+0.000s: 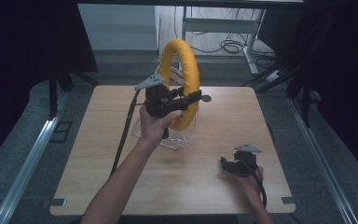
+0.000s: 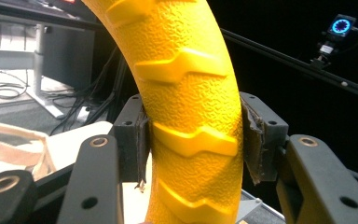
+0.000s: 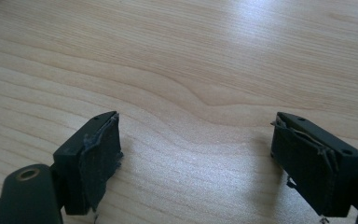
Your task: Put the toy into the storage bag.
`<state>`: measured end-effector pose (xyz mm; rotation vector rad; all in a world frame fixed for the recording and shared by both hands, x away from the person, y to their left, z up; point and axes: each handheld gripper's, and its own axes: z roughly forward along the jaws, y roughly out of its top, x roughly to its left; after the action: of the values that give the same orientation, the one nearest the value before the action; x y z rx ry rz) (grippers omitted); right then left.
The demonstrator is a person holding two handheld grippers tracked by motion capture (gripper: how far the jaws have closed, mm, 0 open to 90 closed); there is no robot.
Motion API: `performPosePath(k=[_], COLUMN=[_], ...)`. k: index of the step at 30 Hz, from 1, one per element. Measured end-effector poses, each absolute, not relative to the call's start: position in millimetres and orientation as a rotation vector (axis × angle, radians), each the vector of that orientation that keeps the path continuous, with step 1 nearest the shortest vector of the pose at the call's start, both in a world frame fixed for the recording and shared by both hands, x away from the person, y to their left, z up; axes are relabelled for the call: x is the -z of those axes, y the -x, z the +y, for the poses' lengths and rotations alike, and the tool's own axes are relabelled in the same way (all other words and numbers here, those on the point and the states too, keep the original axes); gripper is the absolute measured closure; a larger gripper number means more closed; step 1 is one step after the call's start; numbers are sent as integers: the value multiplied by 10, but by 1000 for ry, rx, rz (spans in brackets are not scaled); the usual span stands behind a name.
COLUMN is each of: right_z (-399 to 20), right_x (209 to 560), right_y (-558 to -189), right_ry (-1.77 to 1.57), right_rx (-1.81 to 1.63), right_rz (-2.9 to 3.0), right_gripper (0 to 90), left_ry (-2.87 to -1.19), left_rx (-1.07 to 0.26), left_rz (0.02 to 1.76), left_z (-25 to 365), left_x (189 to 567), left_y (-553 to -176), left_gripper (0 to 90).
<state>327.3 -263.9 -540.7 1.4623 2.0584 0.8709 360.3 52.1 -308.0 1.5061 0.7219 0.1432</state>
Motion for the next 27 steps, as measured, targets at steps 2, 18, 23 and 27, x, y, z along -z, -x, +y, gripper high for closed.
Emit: performPosePath(k=[2,18,23,27], right_z=[-2640,-2640,-2640,-2640], right_x=[5406,5405,5405,5405], right_y=[-3273,-3272,-3272,-3272], right_ry=[-1462,-1461,-1461,-1461], right_rx=[-871,-871,-871,-870], right_rz=[2061,2063,2062,2062], right_gripper=[159,160,160,160], left_ry=[-1505,-1502,-1504,-1518], left_rx=[-143,-127,-120,-118], left_rz=[734,806,826,839], left_z=[535,602,623,627], left_x=[3113,3341,3415,3479], left_y=[-3619,-3726,-3750,-3772], left_gripper=[495,496,496,496])
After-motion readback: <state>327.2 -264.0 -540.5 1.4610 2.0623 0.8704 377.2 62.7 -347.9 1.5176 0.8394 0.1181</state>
